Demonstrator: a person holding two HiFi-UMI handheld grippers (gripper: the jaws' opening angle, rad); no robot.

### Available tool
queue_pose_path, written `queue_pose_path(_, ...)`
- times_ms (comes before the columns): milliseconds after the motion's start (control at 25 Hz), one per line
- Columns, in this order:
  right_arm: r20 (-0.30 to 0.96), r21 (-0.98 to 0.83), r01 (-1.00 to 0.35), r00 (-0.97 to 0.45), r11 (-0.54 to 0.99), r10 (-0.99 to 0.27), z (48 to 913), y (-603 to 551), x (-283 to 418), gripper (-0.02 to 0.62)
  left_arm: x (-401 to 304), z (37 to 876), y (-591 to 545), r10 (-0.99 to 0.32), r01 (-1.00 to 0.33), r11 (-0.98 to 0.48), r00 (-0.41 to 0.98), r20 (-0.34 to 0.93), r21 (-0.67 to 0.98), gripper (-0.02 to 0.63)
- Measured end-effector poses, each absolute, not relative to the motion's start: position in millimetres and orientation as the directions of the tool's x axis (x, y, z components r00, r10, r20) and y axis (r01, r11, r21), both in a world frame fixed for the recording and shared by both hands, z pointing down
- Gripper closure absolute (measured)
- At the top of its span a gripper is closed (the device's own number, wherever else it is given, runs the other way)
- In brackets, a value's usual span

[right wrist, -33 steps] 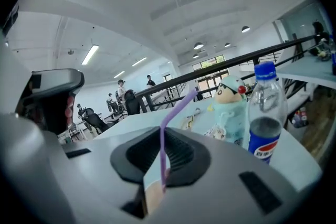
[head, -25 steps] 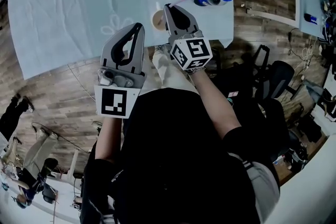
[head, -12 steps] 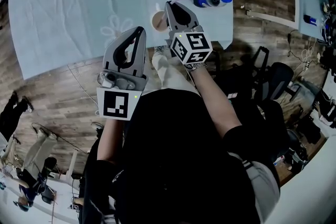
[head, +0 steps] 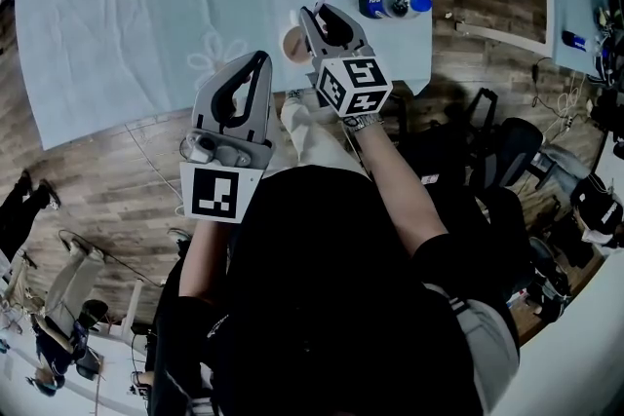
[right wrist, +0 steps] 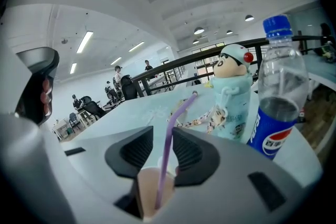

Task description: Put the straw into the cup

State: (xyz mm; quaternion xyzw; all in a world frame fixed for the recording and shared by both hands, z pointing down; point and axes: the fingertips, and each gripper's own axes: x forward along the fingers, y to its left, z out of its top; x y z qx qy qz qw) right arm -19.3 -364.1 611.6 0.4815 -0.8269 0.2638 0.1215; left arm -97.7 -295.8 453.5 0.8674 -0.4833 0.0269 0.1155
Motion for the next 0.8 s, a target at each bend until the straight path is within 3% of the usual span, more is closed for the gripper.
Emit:
queue_pose_path(400,0.495,-0.306,-0.857,-0.515,0.415,-0.7,612,-346,-22,0.333,-91,443,-290,-0.818,-0.827,-0.539,0.559,0.132,0.16,0.594)
queue_pose_path(640,0.444,-0.267,-0.871,-0.49,0.412,-0.75,579,-335,-10,0.339,-86,428,-277,-0.822,-0.826,-0.545,0.56,0.098,0.145,0.594)
queue_pose_path(800,0.367,-0.263,-0.873,-0.485,0.412,-0.794,538,-325,1,0.446,-81,413,-263,-0.828,-0.826,-0.544,0.557,0.067,0.145,0.593)
